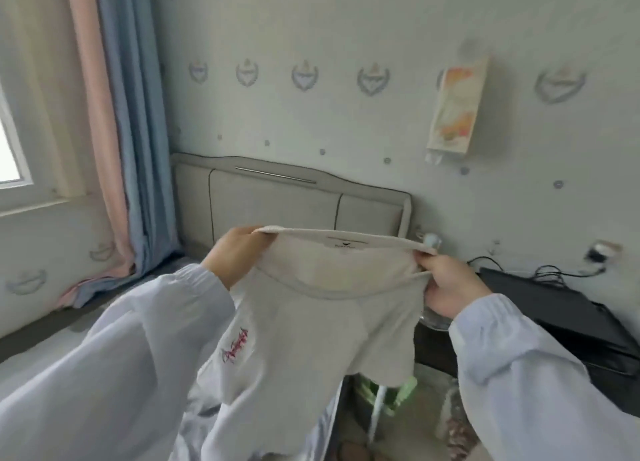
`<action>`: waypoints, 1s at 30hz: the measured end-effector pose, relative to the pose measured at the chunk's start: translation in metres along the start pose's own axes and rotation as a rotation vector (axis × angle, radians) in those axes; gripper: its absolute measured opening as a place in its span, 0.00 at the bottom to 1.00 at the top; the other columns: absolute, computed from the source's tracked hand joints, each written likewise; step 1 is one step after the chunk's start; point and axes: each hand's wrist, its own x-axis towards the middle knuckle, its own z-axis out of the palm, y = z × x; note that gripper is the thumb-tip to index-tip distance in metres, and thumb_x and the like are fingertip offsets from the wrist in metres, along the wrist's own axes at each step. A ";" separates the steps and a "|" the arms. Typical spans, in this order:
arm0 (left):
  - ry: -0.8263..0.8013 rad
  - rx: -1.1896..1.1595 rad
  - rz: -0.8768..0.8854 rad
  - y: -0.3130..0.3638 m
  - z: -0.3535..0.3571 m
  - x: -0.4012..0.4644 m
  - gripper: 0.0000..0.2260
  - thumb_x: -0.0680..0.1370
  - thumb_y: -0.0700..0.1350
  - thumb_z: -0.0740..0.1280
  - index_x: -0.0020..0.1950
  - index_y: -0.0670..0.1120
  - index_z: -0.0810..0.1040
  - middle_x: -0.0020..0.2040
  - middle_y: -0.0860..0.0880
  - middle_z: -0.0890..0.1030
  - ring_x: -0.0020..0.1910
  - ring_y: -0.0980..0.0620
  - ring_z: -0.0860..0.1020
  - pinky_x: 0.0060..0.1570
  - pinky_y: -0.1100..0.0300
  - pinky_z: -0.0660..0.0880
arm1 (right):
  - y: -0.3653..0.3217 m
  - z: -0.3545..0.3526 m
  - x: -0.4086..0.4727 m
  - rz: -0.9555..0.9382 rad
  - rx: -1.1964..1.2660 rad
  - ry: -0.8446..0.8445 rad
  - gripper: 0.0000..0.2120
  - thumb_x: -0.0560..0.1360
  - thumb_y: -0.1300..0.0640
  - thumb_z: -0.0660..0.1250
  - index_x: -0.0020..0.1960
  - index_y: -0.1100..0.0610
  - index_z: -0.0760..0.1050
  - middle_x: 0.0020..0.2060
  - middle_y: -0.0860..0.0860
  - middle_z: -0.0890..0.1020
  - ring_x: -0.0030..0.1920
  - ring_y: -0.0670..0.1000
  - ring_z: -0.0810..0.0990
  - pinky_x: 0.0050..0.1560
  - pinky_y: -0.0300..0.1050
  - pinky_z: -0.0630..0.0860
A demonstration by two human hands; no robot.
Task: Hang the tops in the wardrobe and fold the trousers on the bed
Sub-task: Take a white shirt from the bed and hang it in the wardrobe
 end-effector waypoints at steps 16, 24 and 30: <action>-0.790 -0.489 -0.362 0.143 0.322 -0.160 0.09 0.73 0.47 0.66 0.42 0.42 0.80 0.32 0.41 0.79 0.29 0.44 0.78 0.40 0.53 0.75 | -0.038 -0.337 -0.268 -0.055 0.287 0.558 0.07 0.71 0.58 0.64 0.42 0.61 0.78 0.30 0.56 0.81 0.31 0.56 0.81 0.37 0.43 0.77; -0.948 -0.189 0.182 0.208 0.498 -0.211 0.15 0.79 0.49 0.60 0.42 0.40 0.77 0.47 0.40 0.79 0.46 0.43 0.76 0.46 0.55 0.69 | -0.060 -0.443 -0.367 -0.187 0.292 0.860 0.12 0.76 0.59 0.60 0.38 0.63 0.78 0.26 0.57 0.81 0.26 0.54 0.81 0.26 0.42 0.78; -1.224 -0.204 0.226 0.266 0.621 -0.224 0.08 0.80 0.46 0.62 0.50 0.45 0.79 0.46 0.45 0.80 0.46 0.45 0.78 0.45 0.56 0.78 | -0.087 -0.504 -0.390 -0.293 0.301 1.129 0.09 0.76 0.58 0.63 0.43 0.63 0.78 0.29 0.57 0.82 0.31 0.55 0.82 0.32 0.45 0.79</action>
